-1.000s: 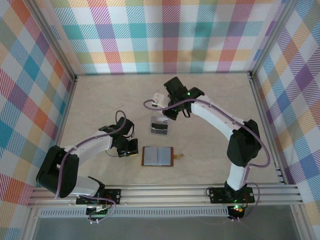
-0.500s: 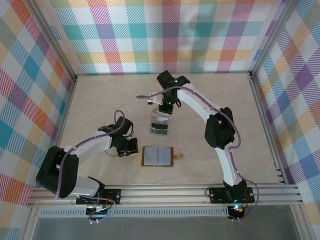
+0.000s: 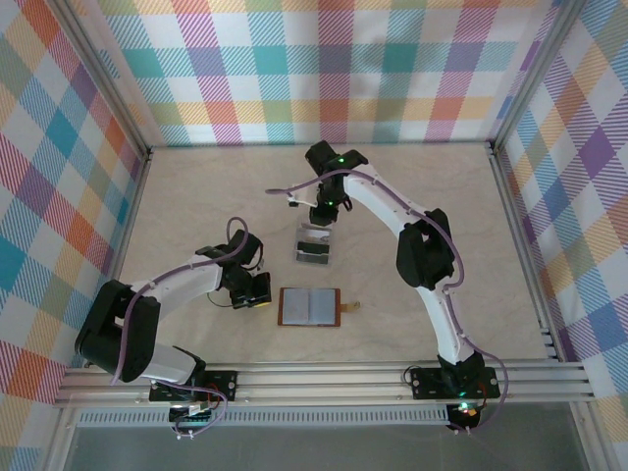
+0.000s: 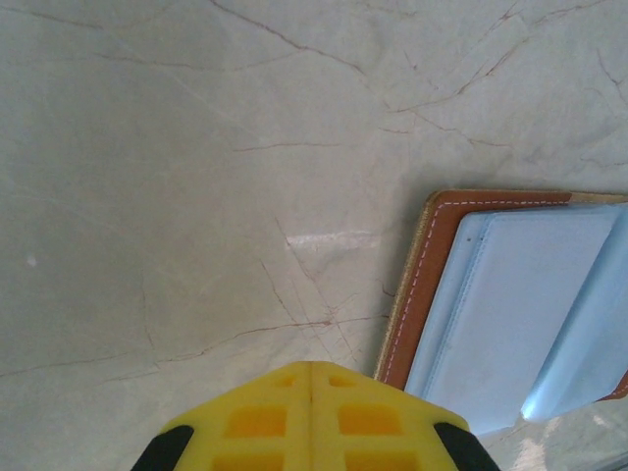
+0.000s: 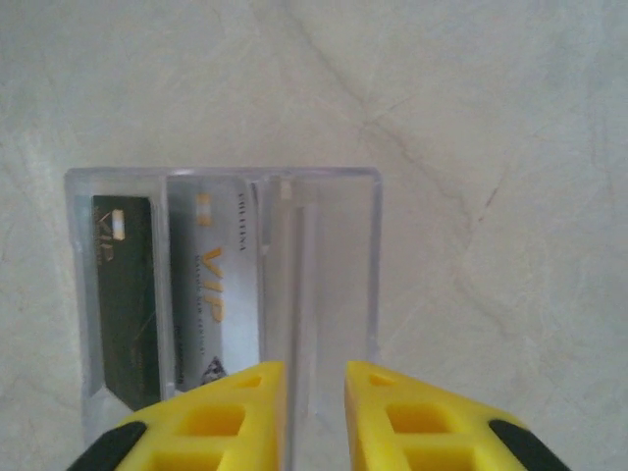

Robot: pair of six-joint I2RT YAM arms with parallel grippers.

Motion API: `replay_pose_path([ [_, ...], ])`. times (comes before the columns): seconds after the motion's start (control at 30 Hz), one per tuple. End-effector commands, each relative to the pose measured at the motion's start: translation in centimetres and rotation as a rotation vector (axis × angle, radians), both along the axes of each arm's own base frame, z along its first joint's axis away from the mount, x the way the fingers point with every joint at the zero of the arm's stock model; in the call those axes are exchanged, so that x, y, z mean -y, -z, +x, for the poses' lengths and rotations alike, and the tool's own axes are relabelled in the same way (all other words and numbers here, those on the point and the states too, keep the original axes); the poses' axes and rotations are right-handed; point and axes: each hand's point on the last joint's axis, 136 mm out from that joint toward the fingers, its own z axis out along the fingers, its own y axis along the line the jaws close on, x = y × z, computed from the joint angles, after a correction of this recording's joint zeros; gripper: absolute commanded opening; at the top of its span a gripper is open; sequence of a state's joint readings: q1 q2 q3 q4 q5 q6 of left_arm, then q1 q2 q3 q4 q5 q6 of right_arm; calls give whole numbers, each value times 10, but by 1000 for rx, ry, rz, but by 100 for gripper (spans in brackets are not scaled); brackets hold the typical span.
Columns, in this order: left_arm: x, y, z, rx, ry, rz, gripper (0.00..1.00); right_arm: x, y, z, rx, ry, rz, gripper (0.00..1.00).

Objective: Take the credit cards out of the card holder

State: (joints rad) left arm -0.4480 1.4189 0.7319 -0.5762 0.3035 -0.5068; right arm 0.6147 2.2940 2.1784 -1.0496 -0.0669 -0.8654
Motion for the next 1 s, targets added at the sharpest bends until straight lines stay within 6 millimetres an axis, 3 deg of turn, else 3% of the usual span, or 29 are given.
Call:
replay_pose_path([
  [0.0, -1, -4, 3, -9, 2, -7, 1, -1, -12, 14, 60, 30, 35, 25],
  [0.23, -2, -3, 1, -14, 4, -3, 0, -2, -12, 29, 115, 83, 46, 26],
  [0.43, -2, -4, 0, -13, 3, -4, 1, -11, -32, -3, 13, 58, 162, 32],
  [0.63, -2, -4, 0, -13, 4, -6, 0, -9, -38, -25, -33, 50, 205, 39],
  [0.77, -1, -4, 0, -14, 6, -9, 1, -6, -24, -31, -69, 48, 183, 42],
  [0.97, -2, -4, -1, -16, 8, -6, 1, 4, 7, -18, -51, 68, 76, 42],
])
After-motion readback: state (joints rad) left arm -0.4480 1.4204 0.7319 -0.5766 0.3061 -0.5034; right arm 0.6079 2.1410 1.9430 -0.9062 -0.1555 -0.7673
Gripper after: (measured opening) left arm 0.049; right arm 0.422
